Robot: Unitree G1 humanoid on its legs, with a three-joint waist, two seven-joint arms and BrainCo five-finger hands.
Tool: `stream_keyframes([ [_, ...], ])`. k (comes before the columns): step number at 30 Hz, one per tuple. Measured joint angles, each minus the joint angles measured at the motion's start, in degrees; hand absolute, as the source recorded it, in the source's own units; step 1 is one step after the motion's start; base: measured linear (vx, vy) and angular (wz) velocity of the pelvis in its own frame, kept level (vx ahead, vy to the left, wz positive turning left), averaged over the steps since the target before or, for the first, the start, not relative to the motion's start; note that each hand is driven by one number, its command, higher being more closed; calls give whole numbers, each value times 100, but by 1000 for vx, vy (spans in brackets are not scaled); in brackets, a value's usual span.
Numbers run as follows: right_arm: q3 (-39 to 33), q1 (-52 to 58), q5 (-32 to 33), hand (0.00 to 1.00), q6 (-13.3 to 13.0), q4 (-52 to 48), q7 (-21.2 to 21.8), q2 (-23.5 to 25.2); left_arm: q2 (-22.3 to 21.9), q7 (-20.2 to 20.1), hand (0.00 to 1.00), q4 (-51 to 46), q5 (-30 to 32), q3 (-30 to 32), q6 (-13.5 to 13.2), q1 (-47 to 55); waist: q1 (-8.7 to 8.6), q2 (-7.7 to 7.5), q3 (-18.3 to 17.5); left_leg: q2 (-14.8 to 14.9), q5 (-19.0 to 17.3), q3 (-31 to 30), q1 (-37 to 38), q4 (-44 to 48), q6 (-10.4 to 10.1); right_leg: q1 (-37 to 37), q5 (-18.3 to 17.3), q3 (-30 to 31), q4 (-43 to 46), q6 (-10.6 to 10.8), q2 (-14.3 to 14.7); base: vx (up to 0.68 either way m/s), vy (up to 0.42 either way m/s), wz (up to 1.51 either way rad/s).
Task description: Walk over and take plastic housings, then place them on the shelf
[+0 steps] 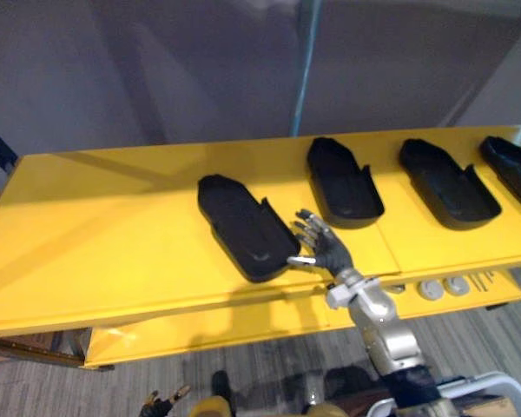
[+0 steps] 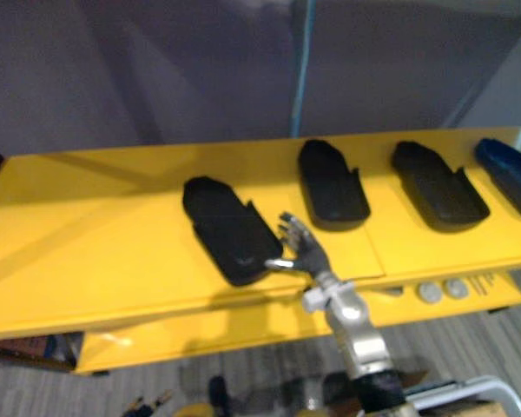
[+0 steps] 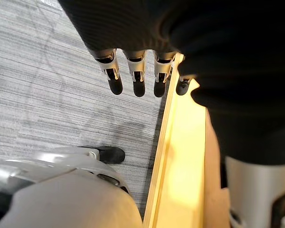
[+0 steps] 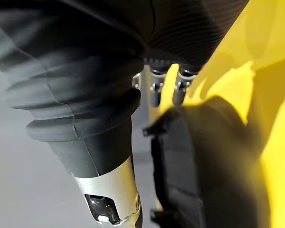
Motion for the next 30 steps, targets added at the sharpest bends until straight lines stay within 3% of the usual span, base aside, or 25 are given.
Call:
stream_keyframes([
  [5, 6, 148, 5, 0, 30, -131, -1, -30, -38, -4, 0, -3, 164, 3, 3, 28, 9, 50, -12, 40, 25, -51, -92, 3, 9, -41, -24, 0, -36, 14, 55, -36, -14, 6],
  [8, 3, 59, 11, 0, 30, -251, -33, -44, 11, -3, 0, -24, 166, -17, 10, -177, 22, 8, 110, 97, 197, -56, -354, 38, 53, -305, 175, 31, 25, -1, 99, 11, -3, 0],
  [12, -52, -716, 15, 0, -29, -353, -213, -85, 167, 11, 0, -103, 141, -300, 15, -873, 12, -61, 740, 119, 296, -54, -571, 45, 99, -527, 313, 150, 97, -100, 165, -40, 37, 2],
  [18, -45, -1032, 15, 0, -180, -625, -293, -89, 156, 49, 0, -300, 92, -470, 5, -1418, -10, 74, 1276, 124, 189, -82, -845, 385, 160, -768, 194, 283, 320, -226, 146, -42, 23, 0],
  [24, -42, -1336, 16, 0, -260, -772, -427, -225, 162, 74, 0, -278, 91, -817, 7, -1736, -69, 276, 1435, 218, 123, -195, -1328, 792, 183, -1179, 122, 284, 649, -246, 199, -48, -12, 5],
  [30, -32, -1525, 16, 0, -304, -751, -535, -222, 154, 174, 0, -226, 93, -917, 1, -1941, -70, 282, 1452, 234, 165, -197, -1508, 792, 160, -1521, -31, 333, 970, -255, 193, -36, -9, -1],
])
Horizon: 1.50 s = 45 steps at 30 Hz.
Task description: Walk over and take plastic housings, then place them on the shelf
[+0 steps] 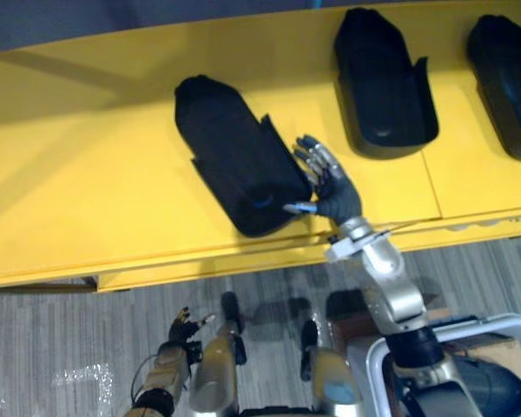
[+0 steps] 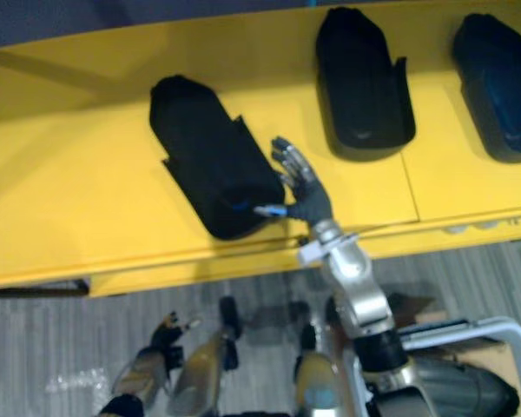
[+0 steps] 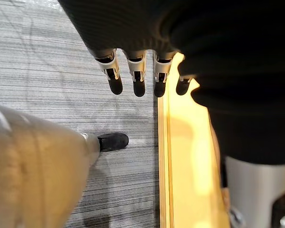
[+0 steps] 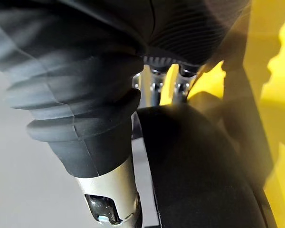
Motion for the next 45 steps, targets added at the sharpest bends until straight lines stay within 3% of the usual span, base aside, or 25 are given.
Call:
stream_keyframes([
  [5, 21, -190, 1, 0, -112, 85, 4, 8, -13, 42, 0, 105, 2, -199, -4, -222, 10, 83, 91, -17, 12, 9, -1, -17, -3, -69, -51, 24, 122, 6, -24, 0, 0, 0],
  [14, 305, -373, 216, 0, -92, 191, 286, 128, -44, 41, 0, 209, 7, -218, -4, -373, -28, 99, 106, 2, 30, 13, 8, -28, -28, -125, -85, 37, 214, 40, -14, 0, 0, 0],
  [26, 850, -470, 439, 0, 298, 204, 446, 302, -53, 48, 0, 211, 7, -384, 21, -420, -57, 99, 106, -24, 167, -6, 210, -293, -35, -16, -85, -23, 151, 41, -17, -2, 0, 1],
  [36, 1249, -469, 537, 0, 457, 238, 602, 441, -77, 45, 0, 211, 8, -382, 85, -421, -41, 99, 105, -35, 188, -23, 279, -323, -35, 84, -61, -50, 122, 79, -17, 0, 0, 0],
  [42, 1378, -471, 513, 0, 496, 260, 216, 578, -173, 47, 0, 212, 8, -385, 84, -422, -18, 99, 105, -34, 188, -25, 278, -333, -36, 79, -62, -54, 128, 78, -17, 0, 0, 0],
  [45, 1351, -476, 349, 0, 296, 344, -264, 693, -215, 54, 0, 212, 8, -408, 83, -422, 31, 99, 105, -34, 189, -28, 271, -342, -35, 61, -69, -57, 133, 74, -18, 0, 0, 0],
])
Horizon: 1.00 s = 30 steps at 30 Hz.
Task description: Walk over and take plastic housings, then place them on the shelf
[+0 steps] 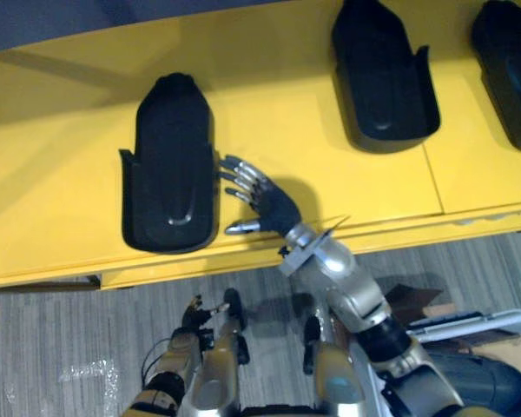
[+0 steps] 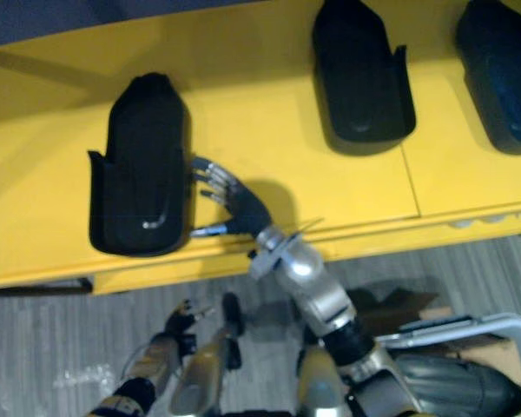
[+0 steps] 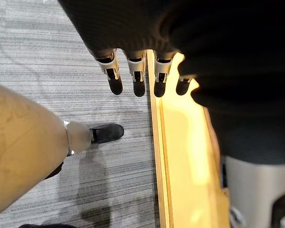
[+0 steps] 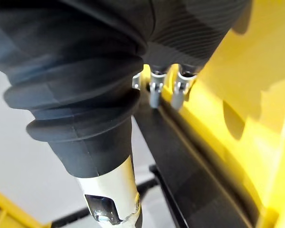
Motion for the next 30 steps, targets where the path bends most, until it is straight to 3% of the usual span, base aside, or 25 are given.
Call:
stream_keyframes([
  [7, -398, -6, -532, 0, -493, 84, -1014, 171, 7, 77, 0, 1, 1, -33, -4, 18, 62, -2, 0, -40, 31, -124, -74, -7, -1, -52, -84, -93, 79, -35, -31, -8, -9, 9],
  [10, -530, 12, -836, 0, -675, 82, -1237, 164, 0, 185, 0, 1, 52, -34, -81, 51, 54, -2, 0, -35, 32, -112, -108, -10, -3, -101, -85, -79, 88, -33, -28, 1, 0, -1],
  [14, -594, 13, -1032, 0, -876, -76, -1204, 120, 1, 194, 0, 1, 62, -34, -128, 59, 47, -3, 1, -19, 33, -109, -133, -10, -5, -116, -69, -78, 98, -10, -11, 16, -9, 0],
  [18, -483, 5, -967, 0, -1027, -719, -882, 56, 1, 191, 0, 0, 66, -34, -207, 61, 40, -33, 17, -10, 36, -94, -82, -5, -12, -66, -66, -77, 93, -8, -7, 16, -9, -1],
  [21, -252, 2, -678, 0, -1154, -1135, -415, -70, 1, 186, 0, -9, 74, -32, -230, 52, 31, -42, 22, -2, 34, -93, -19, -8, -13, 6, -67, -80, 67, -9, 2, 0, 0, 0],
  [30, 533, 1, 339, 0, -1153, -1768, 775, -212, 11, 185, 0, 5, 111, -17, -227, 139, 35, -169, 54, -4, 74, 2, 180, -164, -16, 120, -51, -15, -11, 15, 10, -28, 10, -4],
])
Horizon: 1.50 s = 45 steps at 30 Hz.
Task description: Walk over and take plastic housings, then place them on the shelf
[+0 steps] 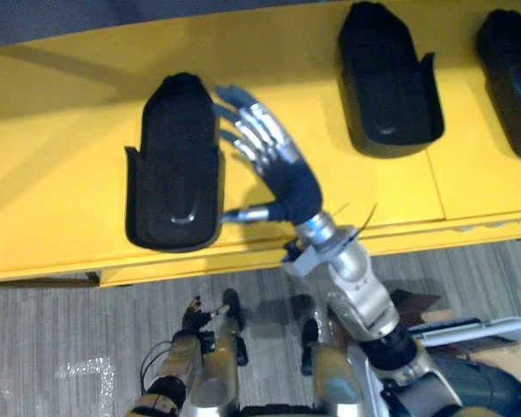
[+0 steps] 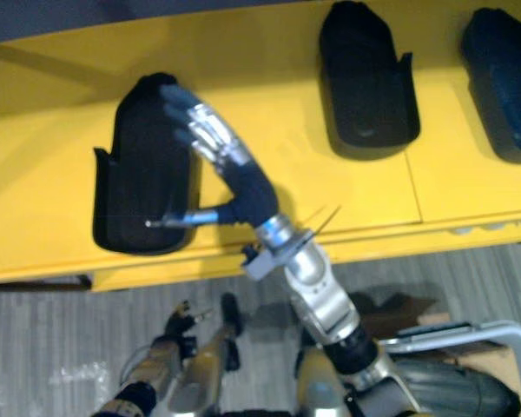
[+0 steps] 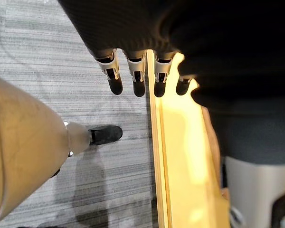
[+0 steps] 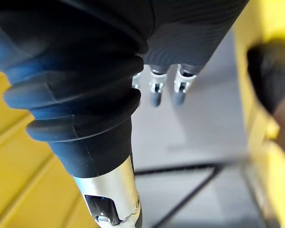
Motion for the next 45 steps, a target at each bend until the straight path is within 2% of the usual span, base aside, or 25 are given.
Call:
stream_keyframes([
  [1, 85, -1, 325, 0, 62, -14, 153, -30, 4, 1, 0, 0, 0, 1, 0, 3, 0, -23, -5, -7, 14, -7, 7, -30, -2, 8, 11, -5, -13, 13, -2, 0, 9, 4],
  [4, 273, 3, 1097, 0, 496, -24, 344, -39, 12, 2, 0, 3, 0, 2, 32, 2, -1, -78, 0, -25, 16, -58, 33, -20, 1, 92, 37, -40, -34, 28, -11, 9, 6, 6],
  [7, 591, 17, 1684, 0, 859, -23, 535, -32, 12, 2, 0, 8, -2, -2, 81, -5, 0, -99, 4, -32, 17, -105, 11, -22, 2, 101, 37, -83, -50, 27, -12, 1, 1, 7],
  [11, 1074, 31, 2226, 0, 1199, 7, 895, 23, 11, 2, 0, 143, -14, -16, 119, -14, 3, -100, 3, -31, 17, -117, 8, -26, 2, 115, 38, -99, -72, 26, -8, 0, 0, 1],
  [20, 1905, 242, 2673, 0, 2058, 793, 1507, 453, 28, 14, 0, 193, -56, -187, 141, 56, 31, -121, -8, -39, 31, -150, 187, -106, -9, 313, 34, -163, -139, 24, -3, 6, -2, 2],
  [28, 2548, 340, 2500, 0, 2511, 1391, 1499, 817, 13, 39, 0, 205, -53, -226, 147, 92, 56, -122, -9, -35, 75, -278, 177, -115, -24, 382, 17, -306, -146, 1, 19, -11, -6, 8],
  [33, 2948, 472, 1543, 0, 2672, 1621, 1368, 915, 10, 58, 0, 198, -50, -228, 103, 131, 119, -122, -8, -21, 65, -283, 114, -136, -37, 280, -51, -306, -121, -44, 28, -4, -3, 1],
  [37, 3003, 476, 919, 0, 2624, 1804, 1118, 919, 9, 116, 0, 201, -50, -238, -49, 111, 148, -121, -8, 0, 87, -291, -66, -133, -41, 103, -59, -309, -97, -39, 49, 0, 0, 0],
  [39, 2948, 469, 414, 0, 2440, 1896, 901, 919, 2, 142, 0, 203, -50, -243, -58, 96, 172, -121, -8, -5, 125, -292, -72, -132, -43, 98, -50, -310, -91, -26, 46, 17, -10, 1],
  [41, 2787, 432, -23, 0, 2125, 1905, 678, 920, -3, 231, 0, 209, -47, -247, -57, 87, 187, -121, -8, -5, 126, -294, -72, -128, -43, 97, -39, -316, -33, -11, 45, 35, -16, 2],
  [45, 2523, 313, -170, 0, 1809, 1905, 488, 920, -12, 252, 0, 217, 0, -256, -61, 84, 181, -121, -8, 11, 127, -292, -56, -116, -45, 108, -44, -313, -22, -19, 58, 0, 0, 0],
])
